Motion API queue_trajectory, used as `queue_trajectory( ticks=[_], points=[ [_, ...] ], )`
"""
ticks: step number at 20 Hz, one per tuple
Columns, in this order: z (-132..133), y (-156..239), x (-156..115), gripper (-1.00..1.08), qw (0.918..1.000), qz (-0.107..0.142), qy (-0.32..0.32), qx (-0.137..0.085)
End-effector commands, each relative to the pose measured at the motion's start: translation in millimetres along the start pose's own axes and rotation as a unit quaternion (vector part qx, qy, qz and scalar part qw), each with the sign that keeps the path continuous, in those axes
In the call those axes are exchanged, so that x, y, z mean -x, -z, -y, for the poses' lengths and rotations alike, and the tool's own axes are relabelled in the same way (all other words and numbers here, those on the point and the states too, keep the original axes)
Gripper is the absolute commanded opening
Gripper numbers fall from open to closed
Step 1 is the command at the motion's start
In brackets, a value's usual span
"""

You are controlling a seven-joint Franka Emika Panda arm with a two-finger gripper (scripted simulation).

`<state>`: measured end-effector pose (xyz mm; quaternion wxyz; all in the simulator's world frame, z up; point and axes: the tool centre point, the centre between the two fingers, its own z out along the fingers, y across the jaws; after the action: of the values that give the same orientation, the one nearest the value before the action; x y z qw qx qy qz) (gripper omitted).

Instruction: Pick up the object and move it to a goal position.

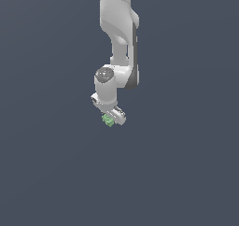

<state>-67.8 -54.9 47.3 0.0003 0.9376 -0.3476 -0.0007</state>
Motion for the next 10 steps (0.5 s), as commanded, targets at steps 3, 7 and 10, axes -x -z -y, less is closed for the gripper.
queue_trajectory(
  ticks=[3,7,10],
  points=[
    [0.4,-6.4,-0.7,1.0,1.0,0.0,0.0,-0.001],
    [0.4,-6.4,-0.7,-1.0,1.0,0.0,0.0,-0.001],
    [0.4,-6.4,-0.7,-1.0,1.0,0.0,0.0,-0.001]
  ],
)
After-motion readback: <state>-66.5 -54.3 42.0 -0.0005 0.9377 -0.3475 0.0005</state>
